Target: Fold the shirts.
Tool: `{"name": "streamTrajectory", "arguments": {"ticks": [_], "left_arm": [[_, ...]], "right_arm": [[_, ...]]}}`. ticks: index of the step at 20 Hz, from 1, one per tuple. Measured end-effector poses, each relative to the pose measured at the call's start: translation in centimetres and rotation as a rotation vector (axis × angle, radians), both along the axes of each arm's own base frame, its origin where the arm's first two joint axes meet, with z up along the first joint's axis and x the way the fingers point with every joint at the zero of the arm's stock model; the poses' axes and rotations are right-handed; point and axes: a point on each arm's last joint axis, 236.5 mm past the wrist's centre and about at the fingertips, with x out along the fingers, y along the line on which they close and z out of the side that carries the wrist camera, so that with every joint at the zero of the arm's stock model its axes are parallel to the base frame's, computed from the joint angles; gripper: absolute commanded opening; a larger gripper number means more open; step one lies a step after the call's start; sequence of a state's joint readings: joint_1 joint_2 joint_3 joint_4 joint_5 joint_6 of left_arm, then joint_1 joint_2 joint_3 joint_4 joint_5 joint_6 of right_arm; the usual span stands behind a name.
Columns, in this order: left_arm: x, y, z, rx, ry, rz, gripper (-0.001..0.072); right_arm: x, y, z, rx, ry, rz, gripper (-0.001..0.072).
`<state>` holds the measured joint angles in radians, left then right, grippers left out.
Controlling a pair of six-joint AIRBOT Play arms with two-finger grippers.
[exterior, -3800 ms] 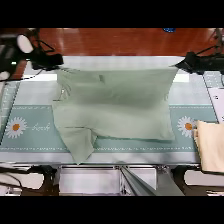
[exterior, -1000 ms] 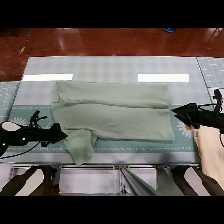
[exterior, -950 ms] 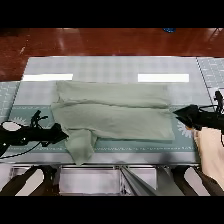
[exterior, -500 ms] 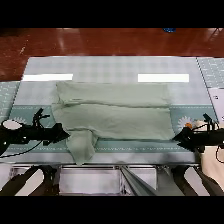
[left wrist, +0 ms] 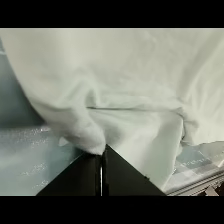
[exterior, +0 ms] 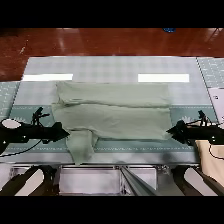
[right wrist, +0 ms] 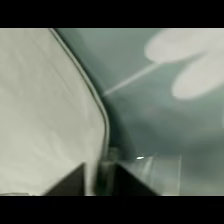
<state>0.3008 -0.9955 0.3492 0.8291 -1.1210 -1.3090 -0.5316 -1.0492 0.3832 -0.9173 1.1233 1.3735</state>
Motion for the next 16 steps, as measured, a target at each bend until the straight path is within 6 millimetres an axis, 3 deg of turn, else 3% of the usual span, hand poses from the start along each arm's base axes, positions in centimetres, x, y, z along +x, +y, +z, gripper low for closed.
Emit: {"name": "streamTrajectory", "arguments": {"ticks": [3, 7, 12, 16], "left_arm": [[1.9, 0.5, 1.4, 0.013, -0.052, -0.004, 0.0021], [5.9, 1.5, 4.9, 0.035, -0.157, -0.021, 0.0021], [12.7, 2.5, 7.3, 0.057, -0.234, -0.045, 0.0021], [19.1, 2.6, 7.9, 0.052, -0.248, -0.056, 0.0021]], "right_arm": [[2.4, 0.7, 1.0, 0.01, -0.085, 0.064, 0.0022], [7.0, -0.3, 5.3, -0.016, -0.226, 0.124, 0.0022], [13.1, -2.0, 9.2, -0.03, -0.354, 0.121, 0.0022], [17.3, -1.7, 9.5, 0.002, -0.391, 0.122, 0.0022]]}}
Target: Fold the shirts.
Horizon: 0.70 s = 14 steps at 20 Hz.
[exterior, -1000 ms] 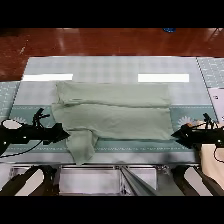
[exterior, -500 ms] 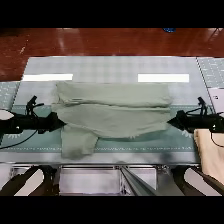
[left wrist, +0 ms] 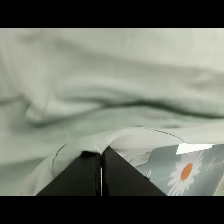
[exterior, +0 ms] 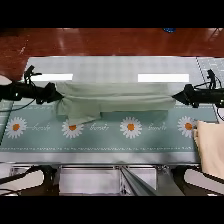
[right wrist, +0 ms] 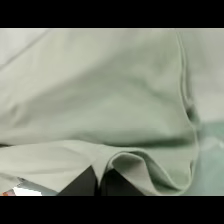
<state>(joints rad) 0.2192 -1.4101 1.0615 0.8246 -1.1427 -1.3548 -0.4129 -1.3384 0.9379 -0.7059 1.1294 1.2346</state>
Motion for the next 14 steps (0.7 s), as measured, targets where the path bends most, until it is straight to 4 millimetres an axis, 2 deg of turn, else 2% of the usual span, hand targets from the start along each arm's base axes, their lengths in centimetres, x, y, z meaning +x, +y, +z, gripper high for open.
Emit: {"name": "streamTrajectory", "arguments": {"ticks": [4, 7, 10, 14], "left_arm": [[5.9, -0.6, 0.6, -0.046, 0.004, -0.025, 0.0021], [9.2, -0.8, 0.8, -0.071, 0.006, -0.038, 0.0021], [11.4, -1.0, 0.5, -0.098, 0.004, -0.04, 0.0021], [13.4, -1.3, -1.0, -0.133, 0.011, -0.013, 0.0024]], "right_arm": [[3.2, 0.2, -1.1, 0.012, 0.006, 0.003, 0.0022], [4.9, 0.0, -1.8, 0.016, 0.011, -0.002, 0.0022], [6.1, -0.5, -2.5, 0.014, 0.017, -0.021, 0.0022], [6.9, -1.0, -4.2, 0.014, 0.036, -0.043, 0.0041]]}}
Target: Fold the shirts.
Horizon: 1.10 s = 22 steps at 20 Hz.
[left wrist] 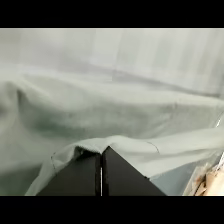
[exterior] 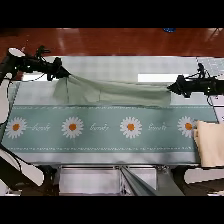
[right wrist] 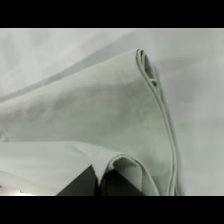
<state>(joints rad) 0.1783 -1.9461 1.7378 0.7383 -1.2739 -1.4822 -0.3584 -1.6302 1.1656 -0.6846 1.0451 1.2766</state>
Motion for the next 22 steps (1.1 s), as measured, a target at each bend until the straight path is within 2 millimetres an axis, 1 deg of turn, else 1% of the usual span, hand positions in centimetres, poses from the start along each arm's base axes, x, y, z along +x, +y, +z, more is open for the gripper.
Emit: {"name": "streamTrajectory", "arguments": {"ticks": [1, 2, 3, 5, 6, 7, 8, 10, 12, 13, 14, 15, 16, 17, 18, 19, 22], "left_arm": [[0.5, -0.2, -0.5, -0.006, -0.003, 0.009, 0.0108], [1.0, -0.4, -1.0, -0.007, -0.005, 0.021, 0.0315], [1.5, -0.7, -1.3, -0.008, -0.012, 0.031, 0.0506], [2.2, -1.0, -1.4, -0.008, -0.027, 0.039, 0.0507], [2.7, -0.9, -0.8, -0.009, -0.045, 0.044, 0.0507], [3.2, -0.4, 0.5, -0.017, -0.067, 0.047, 0.0507], [3.6, 0.8, 1.6, -0.01, -0.086, 0.058, 0.0507], [3.7, 4.0, 4.7, 0.02, -0.119, 0.073, 0.0507], [2.3, 7.4, 7.2, 0.075, -0.113, 0.092, 0.0506], [1.2, 8.9, 8.3, 0.109, -0.107, 0.105, 0.0506], [0.1, 9.8, 9.2, 0.143, -0.1, 0.112, 0.0507], [-1.3, 10.3, 9.6, 0.176, -0.085, 0.113, 0.0507], [-2.6, 10.5, 9.7, 0.205, -0.069, 0.115, 0.0507], [-3.6, 10.2, 10.0, 0.229, -0.076, 0.128, 0.0507], [-4.6, 9.3, 10.2, 0.248, -0.092, 0.13, 0.0506], [-5.6, 8.3, 9.9, 0.265, -0.103, 0.124, 0.0506], [-7.9, 4.6, 9.3, 0.305, -0.167, 0.106, 0.0507]], "right_arm": [[0.2, -0.1, -0.4, 0.001, 0.006, -0.009, 0.0221], [0.5, -0.3, -0.8, 0.003, 0.005, -0.023, 0.0425], [0.9, -0.5, -0.9, 0.002, -0.001, -0.039, 0.0413], [1.5, -0.8, -0.6, 0.01, -0.015, -0.056, 0.0413], [1.7, -1.1, -0.1, 0.017, -0.024, -0.055, 0.0412], [1.7, -1.6, 0.8, 0.026, -0.033, -0.051, 0.0412], [1.7, -2.5, 1.8, 0.025, -0.047, -0.052, 0.0412], [0.5, -4.5, 3.7, 0.001, -0.056, -0.045, 0.0411], [-1.2, -6.7, 4.5, -0.051, -0.038, -0.064, 0.0411], [-2.1, -7.5, 4.4, -0.073, -0.024, -0.076, 0.0411], [-3.0, -7.7, 3.8, -0.081, -0.003, -0.094, 0.0411], [-3.6, -7.8, 3.1, -0.081, 0.012, -0.118, 0.0411], [-3.9, -7.8, 2.3, -0.076, 0.021, -0.142, 0.0411], [-4.0, -7.5, 1.5, -0.073, 0.028, -0.159, 0.0411], [-3.9, -7.0, 0.9, -0.063, 0.032, -0.169, 0.0411], [-3.8, -6.3, 0.1, -0.054, 0.044, -0.169, 0.0411], [-3.4, -4.2, -2.3, -0.029, 0.073, -0.158, 0.0411]]}}
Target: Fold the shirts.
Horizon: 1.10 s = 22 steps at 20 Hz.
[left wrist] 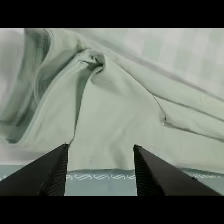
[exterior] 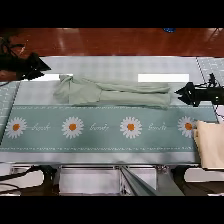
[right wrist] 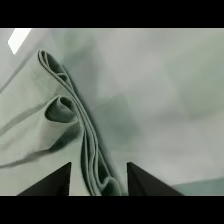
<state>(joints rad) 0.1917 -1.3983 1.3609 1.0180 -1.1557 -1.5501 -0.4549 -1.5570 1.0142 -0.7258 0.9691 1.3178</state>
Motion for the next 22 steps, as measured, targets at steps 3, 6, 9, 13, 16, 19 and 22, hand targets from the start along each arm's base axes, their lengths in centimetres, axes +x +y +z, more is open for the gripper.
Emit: {"name": "streamTrajectory", "arguments": {"ticks": [3, 6, 9, 13, 16, 19, 22], "left_arm": [[-1.8, -4.2, -1.1, 0.035, -0.035, -0.096, 0.0506], [-2.7, -8.1, -2.2, 0.057, -0.055, -0.201, 0.0501], [-3.3, -11.5, -3.2, 0.061, -0.066, -0.285, 0.0021], [-3.9, -16.4, -3.8, 0.074, -0.123, -0.409, 0.002], [-4.3, -21.2, -4.7, 0.061, -0.154, -0.462, 0.002], [-5.3, -27.4, -6.1, 0.023, -0.142, -0.541, 0.002], [-7.8, -35.0, -8.3, -0.019, -0.086, -0.67, 0.0021]], "right_arm": [[0.7, 2.7, -1.6, 0.047, 0.008, 0.024, 0.041], [1.6, 5.2, -2.7, 0.078, 0.01, 0.042, 0.0024], [2.2, 7.1, -1.8, 0.078, -0.023, 0.134, 0.0022], [0.4, 8.0, 2.5, 0.01, -0.068, 0.265, 0.0022], [-3.4, 7.4, 7.2, -0.131, -0.115, 0.312, 0.0022], [-7.8, 7.7, 12.5, -0.229, -0.209, 0.308, 0.0022], [-11.6, 8.8, 16.8, -0.275, -0.3, 0.287, 0.0022]]}}
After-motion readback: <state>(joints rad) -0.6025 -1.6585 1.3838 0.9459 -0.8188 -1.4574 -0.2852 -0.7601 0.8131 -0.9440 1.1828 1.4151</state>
